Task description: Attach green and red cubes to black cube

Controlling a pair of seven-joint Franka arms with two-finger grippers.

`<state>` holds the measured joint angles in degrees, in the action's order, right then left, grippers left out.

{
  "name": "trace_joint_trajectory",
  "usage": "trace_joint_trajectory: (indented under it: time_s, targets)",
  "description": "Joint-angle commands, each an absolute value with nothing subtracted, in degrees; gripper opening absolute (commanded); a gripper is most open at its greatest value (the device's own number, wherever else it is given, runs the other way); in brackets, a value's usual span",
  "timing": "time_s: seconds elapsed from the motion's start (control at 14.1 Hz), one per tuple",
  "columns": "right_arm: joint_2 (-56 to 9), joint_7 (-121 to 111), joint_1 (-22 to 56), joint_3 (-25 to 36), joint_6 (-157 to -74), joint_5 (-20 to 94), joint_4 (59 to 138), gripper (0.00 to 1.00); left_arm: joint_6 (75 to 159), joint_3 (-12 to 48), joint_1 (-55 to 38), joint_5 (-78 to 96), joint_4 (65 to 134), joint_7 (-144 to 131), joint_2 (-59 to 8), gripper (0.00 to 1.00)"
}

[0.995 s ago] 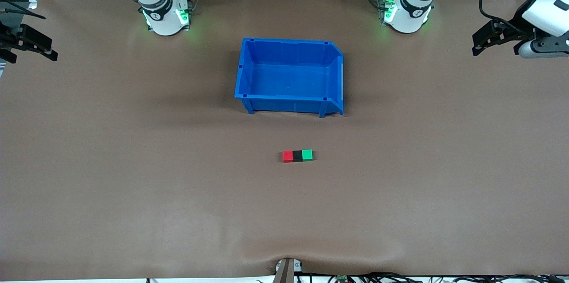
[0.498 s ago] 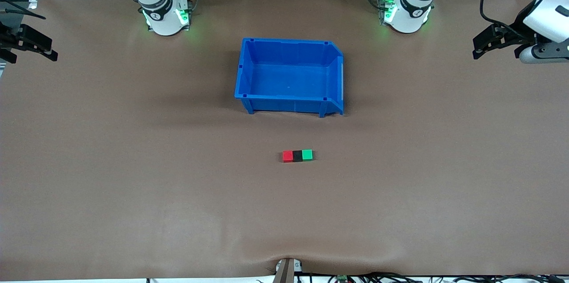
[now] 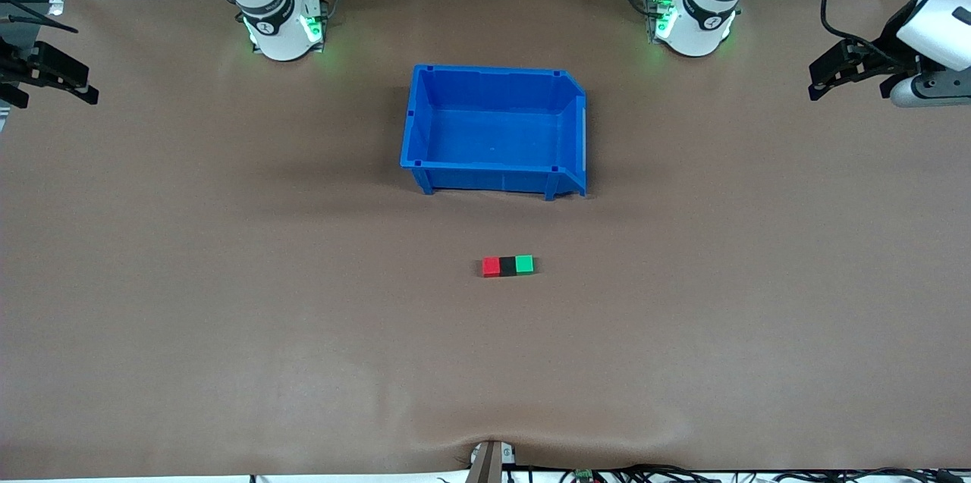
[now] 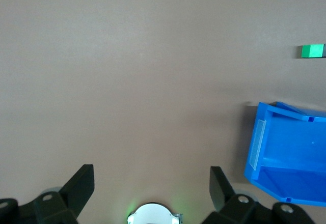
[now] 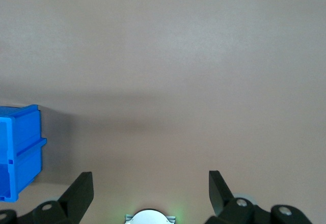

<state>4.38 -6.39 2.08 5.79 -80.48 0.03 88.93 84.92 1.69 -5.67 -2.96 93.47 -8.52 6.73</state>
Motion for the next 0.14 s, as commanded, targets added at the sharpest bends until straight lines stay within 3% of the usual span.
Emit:
trace_joint_trajectory:
  time_s: [0.0,0.07]
  targets:
    - [4.0,-6.0,1.0,4.9,-79.8,-0.6,88.1,1.0,83.6,1.7,-5.7,-2.5,92.0,-10.9,6.2,1.0]
    - [4.0,-6.1,1.0,4.9,-79.9,-0.6,88.1,1.0,83.6,1.7,-5.7,-2.6,92.0,-10.9,6.2,1.0]
